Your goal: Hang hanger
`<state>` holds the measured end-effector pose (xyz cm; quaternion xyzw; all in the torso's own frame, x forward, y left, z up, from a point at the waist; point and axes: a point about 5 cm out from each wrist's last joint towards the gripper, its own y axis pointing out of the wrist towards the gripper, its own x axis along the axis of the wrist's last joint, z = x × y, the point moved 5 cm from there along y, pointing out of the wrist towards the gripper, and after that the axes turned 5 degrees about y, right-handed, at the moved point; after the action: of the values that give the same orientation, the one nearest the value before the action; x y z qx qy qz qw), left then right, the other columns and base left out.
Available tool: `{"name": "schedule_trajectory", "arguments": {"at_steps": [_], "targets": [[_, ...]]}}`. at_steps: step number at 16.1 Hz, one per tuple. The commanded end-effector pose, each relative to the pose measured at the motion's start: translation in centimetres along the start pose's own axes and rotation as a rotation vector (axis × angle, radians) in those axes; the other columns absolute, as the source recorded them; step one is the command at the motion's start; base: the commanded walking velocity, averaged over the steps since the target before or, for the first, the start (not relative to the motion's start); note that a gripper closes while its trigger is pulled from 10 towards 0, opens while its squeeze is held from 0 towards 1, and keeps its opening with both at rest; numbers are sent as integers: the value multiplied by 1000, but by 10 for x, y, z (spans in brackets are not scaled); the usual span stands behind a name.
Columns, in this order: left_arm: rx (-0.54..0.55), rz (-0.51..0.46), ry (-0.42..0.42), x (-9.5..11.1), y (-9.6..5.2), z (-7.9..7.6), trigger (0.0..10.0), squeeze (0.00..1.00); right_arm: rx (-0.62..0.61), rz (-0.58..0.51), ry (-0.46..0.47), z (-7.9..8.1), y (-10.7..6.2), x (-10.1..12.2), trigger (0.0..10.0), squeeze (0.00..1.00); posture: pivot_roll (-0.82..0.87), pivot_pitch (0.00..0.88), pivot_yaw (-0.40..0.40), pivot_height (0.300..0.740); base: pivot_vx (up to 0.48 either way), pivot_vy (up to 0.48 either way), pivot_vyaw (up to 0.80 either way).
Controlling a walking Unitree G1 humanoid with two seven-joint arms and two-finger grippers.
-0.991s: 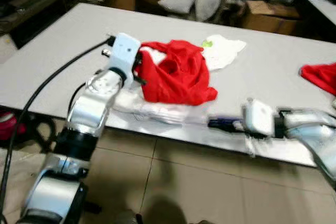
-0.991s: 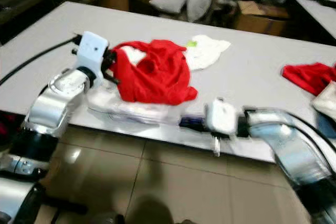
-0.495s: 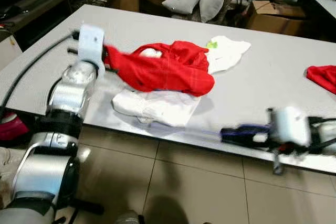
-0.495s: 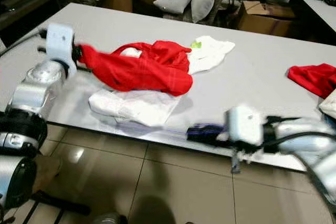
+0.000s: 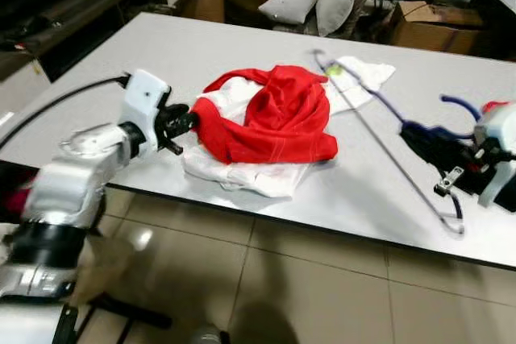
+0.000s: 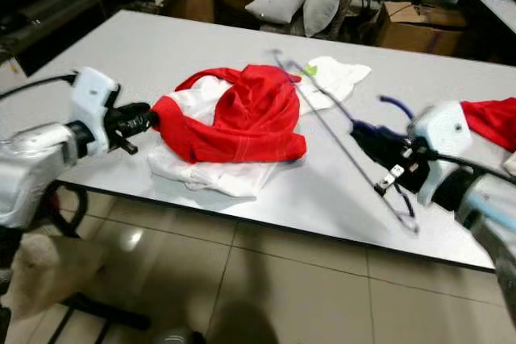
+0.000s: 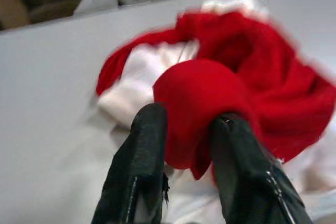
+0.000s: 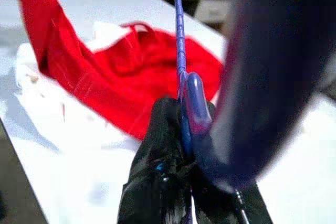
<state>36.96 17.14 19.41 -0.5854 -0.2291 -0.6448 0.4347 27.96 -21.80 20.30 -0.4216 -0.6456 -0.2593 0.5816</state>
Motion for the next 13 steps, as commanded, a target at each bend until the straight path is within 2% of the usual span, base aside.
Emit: {"name": "schedule_trajectory", "arguments": {"at_steps": [1,3,4,5,6,7,8,9,10,11,12,13], "targets": [[-17,-92,-19,25,-6,-2,10000,1000,-26,-17,1,2,-1,7,10000,0,-6,0,32,740,0,0,0],[10,-250,-68,66,-16,-2,10000,1000,-102,1,45,3,3,3,10000,0,-6,0,13,740,0,0,0],[47,-309,-63,80,-18,-2,10000,1000,-146,21,51,3,7,1,10000,0,-8,0,5,740,0,0,0],[121,-401,-126,95,-17,-2,10000,1000,-224,11,104,2,12,1,10000,0,-7,0,0,740,0,0,0],[123,-418,-165,94,-15,-7,10000,1000,-244,-3,120,5,16,2,10000,0,-10,0,0,740,0,0,0],[146,-369,-149,80,-8,-17,10000,1000,-277,-26,144,9,22,0,10000,0,-13,0,-3,740,0,0,0],[173,-334,-109,74,-5,-19,10000,1000,-300,-28,149,10,24,-2,10000,0,-13,0,-3,740,0,0,0],[202,-311,-129,67,-1,-24,10000,0,-347,-16,174,10,24,-9,10000,0,-12,0,-1,740,0,0,0],[214,-275,-139,58,3,-30,10000,0,-376,-11,183,10,24,-14,10000,0,-14,0,3,740,0,0,0],[252,-282,-90,51,6,-35,10000,0,-411,-1,190,8,25,-21,10000,0,-13,0,13,740,0,0,0],[255,-285,-105,42,10,-47,10000,0,-461,15,179,7,26,-27,10000,0,-26,0,23,740,0,0,0],[252,-258,-170,25,15,-57,10000,0,-493,21,184,11,28,-33,10000,0,-38,0,24,740,0,-292,0]]}}
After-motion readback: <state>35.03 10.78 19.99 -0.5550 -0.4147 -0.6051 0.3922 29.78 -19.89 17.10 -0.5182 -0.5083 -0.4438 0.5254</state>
